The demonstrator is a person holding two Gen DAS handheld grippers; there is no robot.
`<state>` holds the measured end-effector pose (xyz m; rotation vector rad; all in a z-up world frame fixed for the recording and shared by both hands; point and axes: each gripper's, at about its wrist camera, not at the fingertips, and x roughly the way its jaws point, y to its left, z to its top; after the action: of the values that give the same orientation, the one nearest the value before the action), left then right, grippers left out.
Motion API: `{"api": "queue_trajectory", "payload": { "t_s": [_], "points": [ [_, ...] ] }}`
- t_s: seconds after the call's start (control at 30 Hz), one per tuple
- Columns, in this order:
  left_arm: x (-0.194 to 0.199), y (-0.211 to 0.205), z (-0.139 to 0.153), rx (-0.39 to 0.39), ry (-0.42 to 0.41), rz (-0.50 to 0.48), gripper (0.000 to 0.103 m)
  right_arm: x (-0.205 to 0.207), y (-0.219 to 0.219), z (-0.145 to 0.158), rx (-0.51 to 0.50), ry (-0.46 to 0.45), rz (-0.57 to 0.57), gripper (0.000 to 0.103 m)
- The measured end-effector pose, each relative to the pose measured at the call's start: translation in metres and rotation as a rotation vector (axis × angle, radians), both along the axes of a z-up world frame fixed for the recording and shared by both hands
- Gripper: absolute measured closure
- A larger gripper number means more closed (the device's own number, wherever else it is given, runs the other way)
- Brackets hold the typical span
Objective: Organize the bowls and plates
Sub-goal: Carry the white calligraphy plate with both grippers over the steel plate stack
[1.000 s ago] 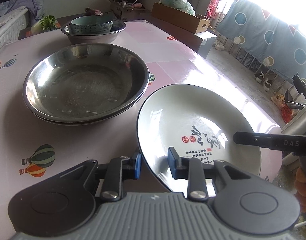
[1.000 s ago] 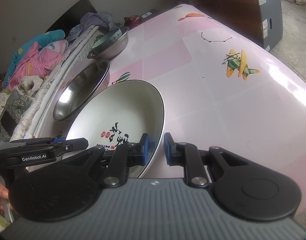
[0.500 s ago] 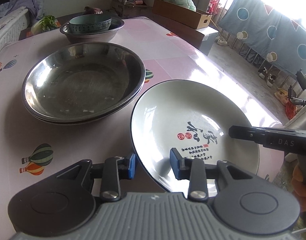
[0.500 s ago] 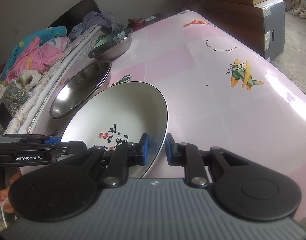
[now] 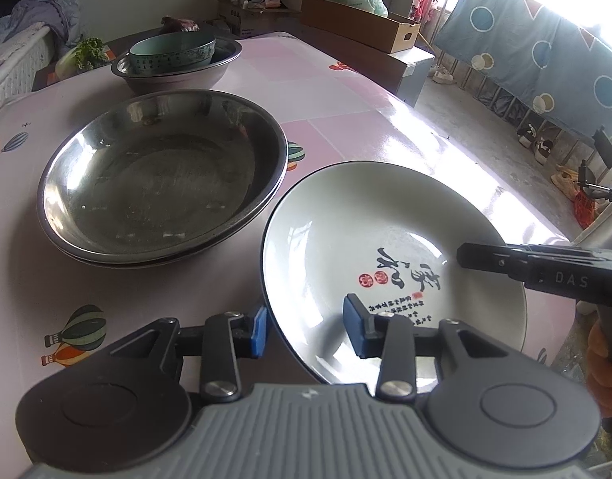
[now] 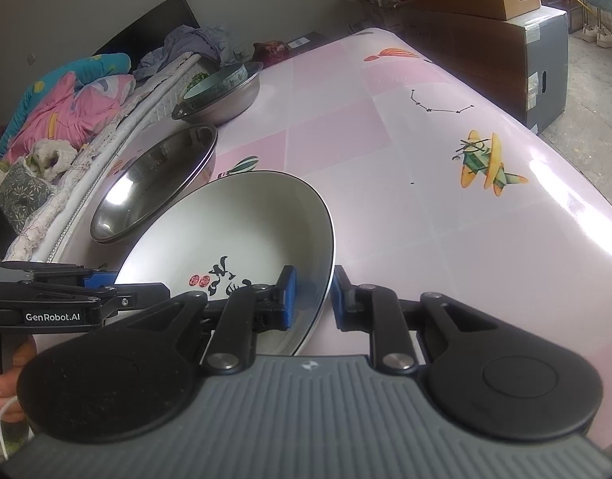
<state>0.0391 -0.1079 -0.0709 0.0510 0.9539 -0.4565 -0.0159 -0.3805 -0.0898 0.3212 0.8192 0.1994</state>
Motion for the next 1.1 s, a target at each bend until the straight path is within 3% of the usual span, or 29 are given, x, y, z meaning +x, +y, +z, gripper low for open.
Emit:
{"api": "queue_trajectory", "payload": {
  "t_s": [1.1],
  "points": [
    [-0.003,-0.004,0.003,-0.005,0.019,-0.004,0.063,-0.002,-0.002,0.012,-0.042,-0.009,0.010,0.082]
  ]
}}
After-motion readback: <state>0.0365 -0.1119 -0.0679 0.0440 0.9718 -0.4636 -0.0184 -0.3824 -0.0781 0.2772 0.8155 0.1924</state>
